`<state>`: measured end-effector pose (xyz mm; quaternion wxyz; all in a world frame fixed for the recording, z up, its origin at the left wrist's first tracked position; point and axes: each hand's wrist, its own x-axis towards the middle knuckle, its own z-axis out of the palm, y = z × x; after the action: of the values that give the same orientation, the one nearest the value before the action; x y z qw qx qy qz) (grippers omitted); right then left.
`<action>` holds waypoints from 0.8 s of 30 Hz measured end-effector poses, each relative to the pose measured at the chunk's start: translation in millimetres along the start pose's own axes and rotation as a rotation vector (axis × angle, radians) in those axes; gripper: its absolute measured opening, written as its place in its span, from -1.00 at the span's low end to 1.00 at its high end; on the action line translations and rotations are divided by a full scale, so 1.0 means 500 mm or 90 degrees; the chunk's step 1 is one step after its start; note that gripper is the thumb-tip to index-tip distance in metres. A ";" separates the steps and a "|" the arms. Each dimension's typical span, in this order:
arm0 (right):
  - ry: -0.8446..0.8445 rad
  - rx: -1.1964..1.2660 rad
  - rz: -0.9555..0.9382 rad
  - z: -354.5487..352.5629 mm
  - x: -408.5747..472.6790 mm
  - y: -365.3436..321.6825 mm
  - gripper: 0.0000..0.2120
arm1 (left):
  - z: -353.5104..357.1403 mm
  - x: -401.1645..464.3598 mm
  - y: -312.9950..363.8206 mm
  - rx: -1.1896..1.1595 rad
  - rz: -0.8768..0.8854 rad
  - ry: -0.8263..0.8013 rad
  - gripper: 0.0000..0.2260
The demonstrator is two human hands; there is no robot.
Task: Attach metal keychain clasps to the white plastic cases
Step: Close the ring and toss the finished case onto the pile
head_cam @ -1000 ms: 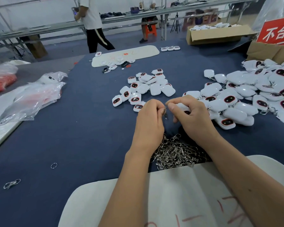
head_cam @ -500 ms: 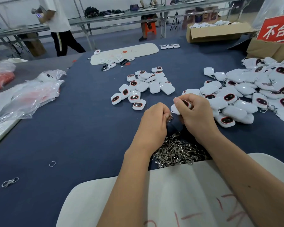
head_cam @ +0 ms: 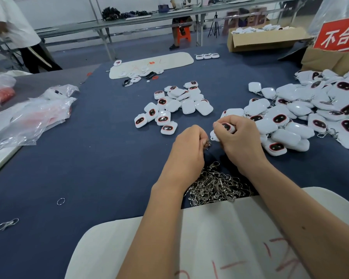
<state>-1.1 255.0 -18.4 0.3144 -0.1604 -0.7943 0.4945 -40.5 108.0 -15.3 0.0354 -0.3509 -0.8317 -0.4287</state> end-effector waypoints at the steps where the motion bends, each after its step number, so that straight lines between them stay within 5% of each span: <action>1: 0.001 -0.007 -0.004 0.000 -0.001 0.000 -0.78 | -0.001 0.001 0.000 0.003 0.000 0.003 -0.80; 16: 0.035 -0.007 -0.002 0.002 -0.004 0.001 -0.81 | 0.000 0.002 0.002 -0.005 -0.007 -0.020 -0.73; 24: 0.036 -0.034 -0.030 0.001 -0.010 -0.004 -0.83 | -0.001 0.004 0.003 0.013 0.012 0.015 -0.86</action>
<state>2.2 250.7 -18.2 0.3440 -0.1642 -0.8013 0.4611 -41.4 109.3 -13.3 0.0529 -0.3529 -0.8322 -0.4244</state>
